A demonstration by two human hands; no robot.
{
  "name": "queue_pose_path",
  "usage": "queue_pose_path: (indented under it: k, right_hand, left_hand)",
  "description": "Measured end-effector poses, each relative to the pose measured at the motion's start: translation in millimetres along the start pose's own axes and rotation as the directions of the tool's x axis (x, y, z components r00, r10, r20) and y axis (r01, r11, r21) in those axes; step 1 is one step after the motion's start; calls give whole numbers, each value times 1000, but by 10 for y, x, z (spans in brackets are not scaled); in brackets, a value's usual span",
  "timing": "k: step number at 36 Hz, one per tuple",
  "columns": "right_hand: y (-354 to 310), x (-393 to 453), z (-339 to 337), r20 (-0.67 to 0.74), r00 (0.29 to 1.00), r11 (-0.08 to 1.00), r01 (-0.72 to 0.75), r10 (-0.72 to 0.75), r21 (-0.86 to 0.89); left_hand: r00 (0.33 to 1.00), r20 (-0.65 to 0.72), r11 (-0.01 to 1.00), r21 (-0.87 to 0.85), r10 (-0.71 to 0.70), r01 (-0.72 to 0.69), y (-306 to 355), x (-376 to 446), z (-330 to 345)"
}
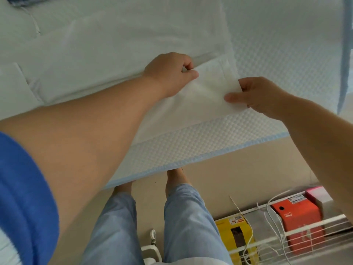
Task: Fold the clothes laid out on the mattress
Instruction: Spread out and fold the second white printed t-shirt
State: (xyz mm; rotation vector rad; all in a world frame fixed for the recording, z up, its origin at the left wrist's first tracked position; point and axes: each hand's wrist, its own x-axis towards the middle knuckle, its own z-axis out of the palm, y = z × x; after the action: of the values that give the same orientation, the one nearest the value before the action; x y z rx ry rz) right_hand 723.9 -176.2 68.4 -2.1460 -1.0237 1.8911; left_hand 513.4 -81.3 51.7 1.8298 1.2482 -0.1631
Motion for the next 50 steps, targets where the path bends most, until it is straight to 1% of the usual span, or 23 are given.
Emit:
queue_pose_path:
  k: [2,4,10,14,16,18,20,22,25,27,31,33,36,39,42,43,44,45,46,47,48,49,50]
  right_hand:
    - [51,-24,-23,29,999,995,15,-18,94]
    - [118,-30,-34,20,999,993,23,-26,114]
    - [302,32,48,-89,996,996,15,-8,83]
    - [337,69,89,-128,992,1000,-13,10,-28]
    - [330,71,77,-125,992,999,-29,24,-41]
    - [292,57,67,-135,990,999,-40,40,0]
    - [236,57,70,-212,977,999,-34,36,11]
    - [160,65,77,-324,946,999,-35,27,-19]
    - [19,92,88,-402,915,999,-49,36,-22]
    - [-86,137,101,-403,914,999,-51,39,-17]
    - [-224,231,136,-410,912,999,-36,26,-16]
    - [-202,246,157,-455,891,1000,2,4,13]
    - [-130,255,215,-507,861,999,35,-42,-22]
    - [-94,300,280,-557,828,997,22,-63,-80]
    - [-145,279,340,-659,748,995,18,-78,-98]
    - [-159,234,361,-695,704,985,42,-149,-168]
    - [-178,173,403,-704,654,953,98,-279,-287]
    - [-203,105,476,-660,609,888,181,-439,-424]
    - [-224,44,577,-565,575,792,286,-592,-540]
    - [-223,6,694,-428,555,678,394,-714,-620]
    - [-205,-4,813,-270,562,572,474,-782,-669]
    - [-185,-1,914,-118,612,502,508,-782,-700]
    - [-148,27,976,-13,683,471,490,-730,-733]
  left_hand:
    - [999,-39,1000,-2,27,-27,13,-9,21]
    - [999,-35,999,-26,30,-31,26,-5,24]
    - [979,203,999,-20,-25,30,66,55,-17]
    - [972,230,991,-112,-41,69,16,85,-45]
    - [979,193,992,-103,-58,79,-23,93,-32]
    - [992,109,996,-54,-63,69,-55,82,-4]
    - [999,2,999,8,-53,53,-76,47,33]
    - [996,-67,998,13,-55,56,-92,-12,63]
    - [992,-91,996,-10,-92,92,-150,-129,68]
    - [988,-92,992,-15,-126,125,-222,-223,37]
    - [978,-75,979,48,-193,197,-409,-457,-66]
    - [969,-142,978,19,-204,209,-486,-587,-108]
    - [934,-315,984,0,-167,176,-534,-687,-102]
    - [902,-411,975,110,-133,194,-551,-667,-31]
    - [883,-468,961,227,-33,157,-512,-655,17]
    - [881,-473,965,246,35,94,-472,-668,40]
    - [878,-462,967,256,125,-3,-426,-689,82]
    - [873,-431,955,272,227,-114,-387,-712,146]
    - [871,-380,934,291,313,-209,-360,-730,230]
    - [886,-298,916,303,354,-264,-348,-746,324]
    - [914,-206,908,313,350,-277,-347,-759,419]
    - [941,-127,907,334,314,-258,-364,-764,503]
    - [963,-72,904,369,260,-217,-403,-754,573]
